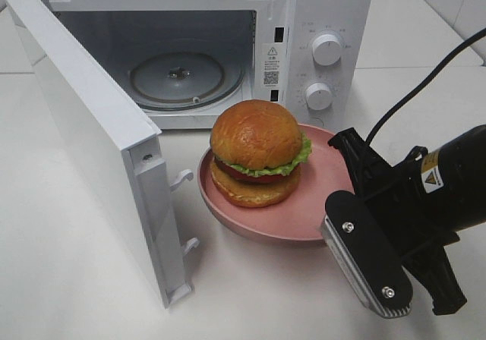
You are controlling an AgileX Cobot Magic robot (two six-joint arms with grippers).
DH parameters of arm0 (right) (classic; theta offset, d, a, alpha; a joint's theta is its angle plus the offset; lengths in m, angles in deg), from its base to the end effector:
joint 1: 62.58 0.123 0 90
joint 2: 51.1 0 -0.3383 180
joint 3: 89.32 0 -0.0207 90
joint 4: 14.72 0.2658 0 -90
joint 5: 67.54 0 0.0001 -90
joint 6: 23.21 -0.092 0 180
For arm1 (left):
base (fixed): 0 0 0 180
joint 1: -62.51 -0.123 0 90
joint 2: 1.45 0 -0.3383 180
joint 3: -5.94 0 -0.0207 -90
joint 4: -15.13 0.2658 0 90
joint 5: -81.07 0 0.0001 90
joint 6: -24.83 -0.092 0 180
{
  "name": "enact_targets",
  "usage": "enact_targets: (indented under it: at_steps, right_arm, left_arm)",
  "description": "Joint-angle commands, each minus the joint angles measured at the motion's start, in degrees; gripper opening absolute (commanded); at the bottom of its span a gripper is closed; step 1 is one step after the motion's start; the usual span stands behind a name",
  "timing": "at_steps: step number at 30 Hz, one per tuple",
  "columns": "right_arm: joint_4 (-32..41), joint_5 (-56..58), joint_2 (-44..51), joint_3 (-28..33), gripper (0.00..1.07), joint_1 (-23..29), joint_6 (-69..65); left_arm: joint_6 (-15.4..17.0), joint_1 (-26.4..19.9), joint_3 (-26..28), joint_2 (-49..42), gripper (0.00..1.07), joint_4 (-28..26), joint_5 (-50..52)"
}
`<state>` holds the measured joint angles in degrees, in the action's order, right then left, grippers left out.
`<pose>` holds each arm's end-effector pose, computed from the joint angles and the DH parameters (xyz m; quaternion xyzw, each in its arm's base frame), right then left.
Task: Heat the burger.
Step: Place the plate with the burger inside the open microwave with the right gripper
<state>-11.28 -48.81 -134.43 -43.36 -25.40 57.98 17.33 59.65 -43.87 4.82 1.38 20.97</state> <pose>0.1807 0.1393 0.2287 -0.8126 0.5134 -0.0873 0.2617 -0.0450 -0.0212 0.2867 0.0383 0.8419 -0.0718 0.5334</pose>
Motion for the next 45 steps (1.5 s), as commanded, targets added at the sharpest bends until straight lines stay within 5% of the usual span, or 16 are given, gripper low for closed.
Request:
enact_targets:
  at_steps: [1,12,45]
  right_arm:
    - [0.0,-3.6,0.7,-0.3,0.00,-0.3,1.5]
    - [-3.4,-4.8,0.5,-1.7,0.00,-0.3,-2.5]
    - [-4.6,-4.6,-15.0,-20.5,0.00,-0.1,-2.5]
  left_arm:
    - [0.1,-0.1,-0.1,-0.4,1.00,0.0,0.7]
    - [0.1,-0.1,-0.1,-0.4,1.00,0.0,0.7]
    - [0.1,-0.1,-0.1,-0.4,1.00,0.0,0.7]
